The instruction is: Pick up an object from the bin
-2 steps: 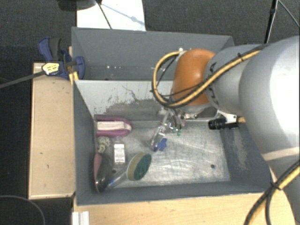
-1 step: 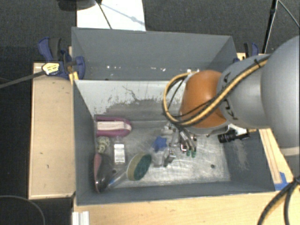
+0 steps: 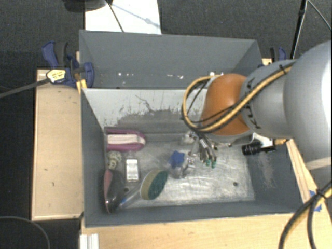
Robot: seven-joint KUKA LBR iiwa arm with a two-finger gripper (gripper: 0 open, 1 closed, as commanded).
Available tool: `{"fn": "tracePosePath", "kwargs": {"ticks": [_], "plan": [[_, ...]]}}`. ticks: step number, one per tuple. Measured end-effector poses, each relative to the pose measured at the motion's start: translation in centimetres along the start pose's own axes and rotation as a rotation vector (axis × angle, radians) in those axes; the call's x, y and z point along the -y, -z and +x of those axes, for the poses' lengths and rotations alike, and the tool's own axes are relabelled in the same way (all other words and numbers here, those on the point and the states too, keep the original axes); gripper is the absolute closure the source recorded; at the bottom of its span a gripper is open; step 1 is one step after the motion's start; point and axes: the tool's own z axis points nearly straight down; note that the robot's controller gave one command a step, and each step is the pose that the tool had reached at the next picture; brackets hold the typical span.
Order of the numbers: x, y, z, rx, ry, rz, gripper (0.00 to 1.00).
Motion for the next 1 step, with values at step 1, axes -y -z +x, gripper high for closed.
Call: {"fn": "tracePosePath", "kwargs": {"ticks": [1], "plan": [[-1.48, 0.88, -0.29, 0.003, -0.071, -0.002, 0.00]]}}
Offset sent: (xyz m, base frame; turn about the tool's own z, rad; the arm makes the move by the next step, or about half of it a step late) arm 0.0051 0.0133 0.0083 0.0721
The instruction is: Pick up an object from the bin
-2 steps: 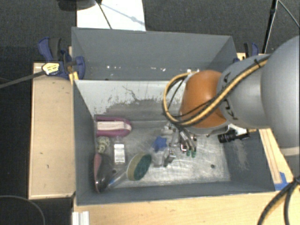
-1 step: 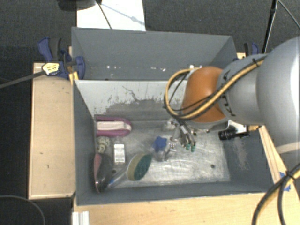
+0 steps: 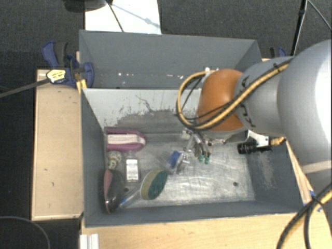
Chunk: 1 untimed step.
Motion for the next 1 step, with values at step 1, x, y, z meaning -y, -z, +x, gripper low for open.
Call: {"fn": "tracePosePath", "kwargs": {"ticks": [1], "plan": [[-5.14, -1.51, 1.14, 0.008, -0.155, 0.000, 0.00]]}}
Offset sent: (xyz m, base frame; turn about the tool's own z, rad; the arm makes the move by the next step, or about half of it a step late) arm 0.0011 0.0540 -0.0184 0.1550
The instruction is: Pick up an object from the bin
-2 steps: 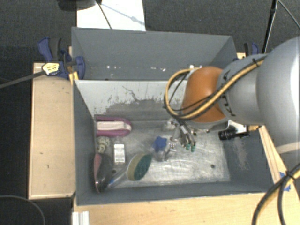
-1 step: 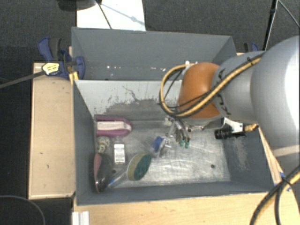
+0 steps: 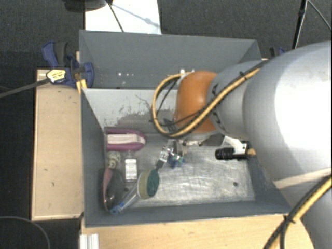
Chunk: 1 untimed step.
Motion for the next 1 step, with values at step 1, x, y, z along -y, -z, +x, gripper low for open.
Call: {"fn": "tracePosePath", "kwargs": {"ticks": [1], "plan": [[-0.22, 0.23, -0.16, 0.004, 0.002, -0.006, 1.00]]}}
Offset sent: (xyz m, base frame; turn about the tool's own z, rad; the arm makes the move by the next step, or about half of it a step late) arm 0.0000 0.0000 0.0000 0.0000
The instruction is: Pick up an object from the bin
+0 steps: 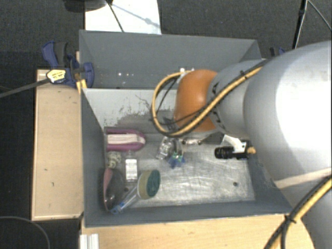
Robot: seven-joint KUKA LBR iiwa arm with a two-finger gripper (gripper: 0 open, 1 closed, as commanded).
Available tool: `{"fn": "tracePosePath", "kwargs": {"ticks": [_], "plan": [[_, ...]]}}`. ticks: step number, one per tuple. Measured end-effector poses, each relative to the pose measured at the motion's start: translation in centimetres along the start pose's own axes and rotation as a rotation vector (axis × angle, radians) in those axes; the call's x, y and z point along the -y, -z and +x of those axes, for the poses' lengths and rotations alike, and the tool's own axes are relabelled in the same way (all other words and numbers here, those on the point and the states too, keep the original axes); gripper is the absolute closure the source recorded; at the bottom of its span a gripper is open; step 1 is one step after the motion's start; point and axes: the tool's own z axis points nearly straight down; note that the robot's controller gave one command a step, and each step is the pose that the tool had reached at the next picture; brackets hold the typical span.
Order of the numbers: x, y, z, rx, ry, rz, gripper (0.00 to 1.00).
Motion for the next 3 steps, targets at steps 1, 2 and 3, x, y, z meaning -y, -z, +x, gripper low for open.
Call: {"fn": "tracePosePath", "kwargs": {"ticks": [1, 2, 3], "plan": [[0.0, -0.2, 0.3, -0.007, 0.004, 0.002, 0.00], [2.5, 2.9, -1.1, -0.008, -0.119, 0.007, 0.00], [0.3, 3.1, -1.6, -0.013, -0.328, 0.010, 0.00]]}}
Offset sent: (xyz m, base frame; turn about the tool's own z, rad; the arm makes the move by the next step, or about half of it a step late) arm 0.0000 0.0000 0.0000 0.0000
